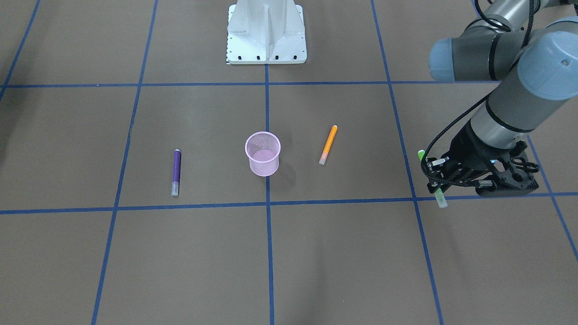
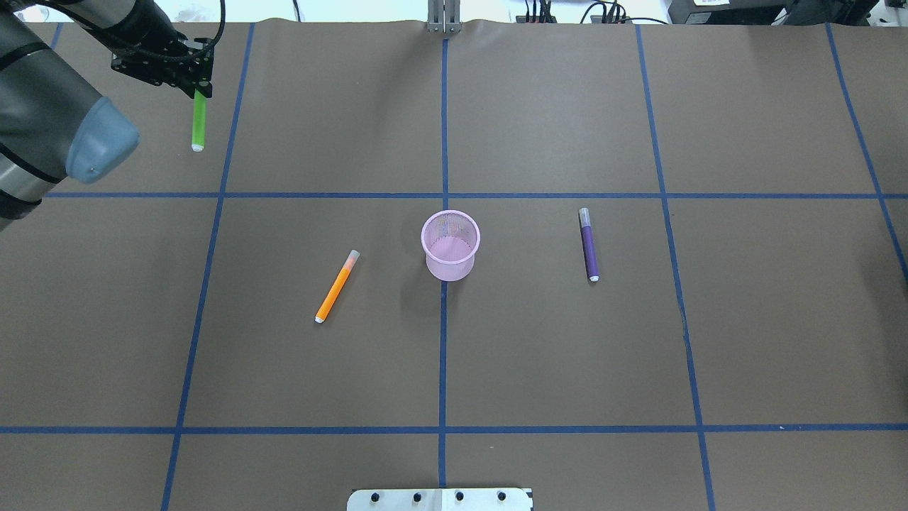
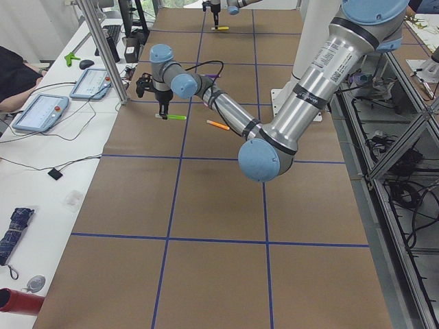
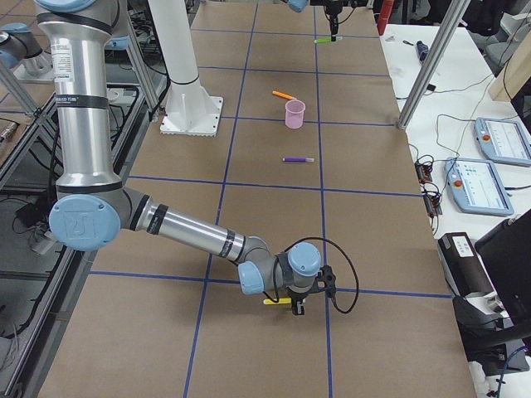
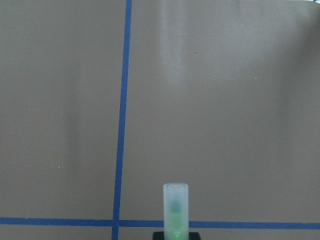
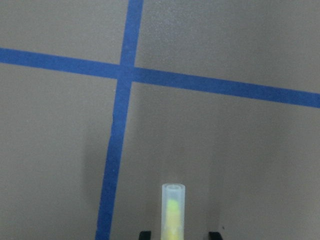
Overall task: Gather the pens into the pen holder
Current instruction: 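Raise the green marker with the left gripper while right grasps yellow marker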
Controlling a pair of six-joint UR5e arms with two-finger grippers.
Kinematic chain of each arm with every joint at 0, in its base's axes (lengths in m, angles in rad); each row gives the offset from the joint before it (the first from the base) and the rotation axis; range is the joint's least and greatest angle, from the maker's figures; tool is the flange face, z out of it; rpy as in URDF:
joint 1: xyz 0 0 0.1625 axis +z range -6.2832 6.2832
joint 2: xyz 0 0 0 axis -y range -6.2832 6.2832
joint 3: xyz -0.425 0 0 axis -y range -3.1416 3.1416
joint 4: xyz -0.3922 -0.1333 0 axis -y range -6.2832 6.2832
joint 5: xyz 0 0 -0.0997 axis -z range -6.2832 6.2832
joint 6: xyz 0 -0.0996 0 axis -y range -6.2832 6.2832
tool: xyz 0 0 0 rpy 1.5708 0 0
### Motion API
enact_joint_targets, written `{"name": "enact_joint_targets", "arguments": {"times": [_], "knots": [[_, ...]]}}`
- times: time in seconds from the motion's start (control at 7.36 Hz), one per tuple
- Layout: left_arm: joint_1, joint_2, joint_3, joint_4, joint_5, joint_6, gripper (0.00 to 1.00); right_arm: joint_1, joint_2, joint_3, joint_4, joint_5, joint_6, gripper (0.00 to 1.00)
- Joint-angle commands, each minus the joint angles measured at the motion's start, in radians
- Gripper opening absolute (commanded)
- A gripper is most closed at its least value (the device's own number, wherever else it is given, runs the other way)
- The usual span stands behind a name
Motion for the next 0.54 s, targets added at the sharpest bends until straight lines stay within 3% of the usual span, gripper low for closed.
{"name": "enact_joint_targets", "arguments": {"times": [0.0, 0.41], "knots": [[0.0, 0.002, -0.001, 0.0, 0.0, 0.005, 0.0, -0.003, 0.009, -0.007, 0.0, 0.0, 0.0, 0.5], [-0.002, 0.005, -0.004, 0.002, -0.002, 0.006, 0.0, -0.003, 0.014, -0.012, 0.0, 0.0, 0.002, 0.49]]}}
